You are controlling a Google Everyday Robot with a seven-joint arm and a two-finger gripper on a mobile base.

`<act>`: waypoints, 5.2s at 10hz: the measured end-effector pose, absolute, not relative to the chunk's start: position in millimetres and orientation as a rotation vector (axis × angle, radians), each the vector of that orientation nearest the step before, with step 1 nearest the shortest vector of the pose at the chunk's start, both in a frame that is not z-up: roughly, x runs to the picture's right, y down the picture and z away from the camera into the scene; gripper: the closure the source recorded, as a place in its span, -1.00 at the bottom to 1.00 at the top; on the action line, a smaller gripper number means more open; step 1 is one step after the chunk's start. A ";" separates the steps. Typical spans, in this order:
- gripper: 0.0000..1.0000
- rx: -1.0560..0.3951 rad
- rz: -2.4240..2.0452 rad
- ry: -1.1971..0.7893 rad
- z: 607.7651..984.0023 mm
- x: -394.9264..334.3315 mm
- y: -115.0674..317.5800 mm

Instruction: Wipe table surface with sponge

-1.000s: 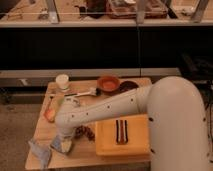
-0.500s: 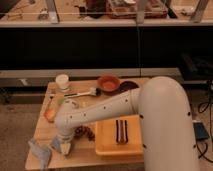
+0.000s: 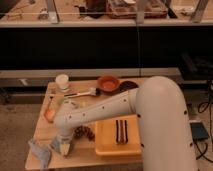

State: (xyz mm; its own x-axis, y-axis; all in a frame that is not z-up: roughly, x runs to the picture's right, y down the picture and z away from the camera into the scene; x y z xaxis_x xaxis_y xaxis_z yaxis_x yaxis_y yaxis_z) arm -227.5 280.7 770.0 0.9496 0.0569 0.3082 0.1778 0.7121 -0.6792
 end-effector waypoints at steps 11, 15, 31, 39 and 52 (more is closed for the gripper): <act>1.00 -0.805 -0.037 -0.199 769.4 -167.6 277.9; 1.00 -0.769 -0.060 -0.203 790.1 -185.7 244.0; 1.00 -0.901 -0.188 -0.254 753.0 -217.1 301.0; 1.00 -0.890 -0.141 -0.211 760.3 -199.1 295.4; 1.00 -0.749 -0.107 -0.245 797.3 -235.3 200.9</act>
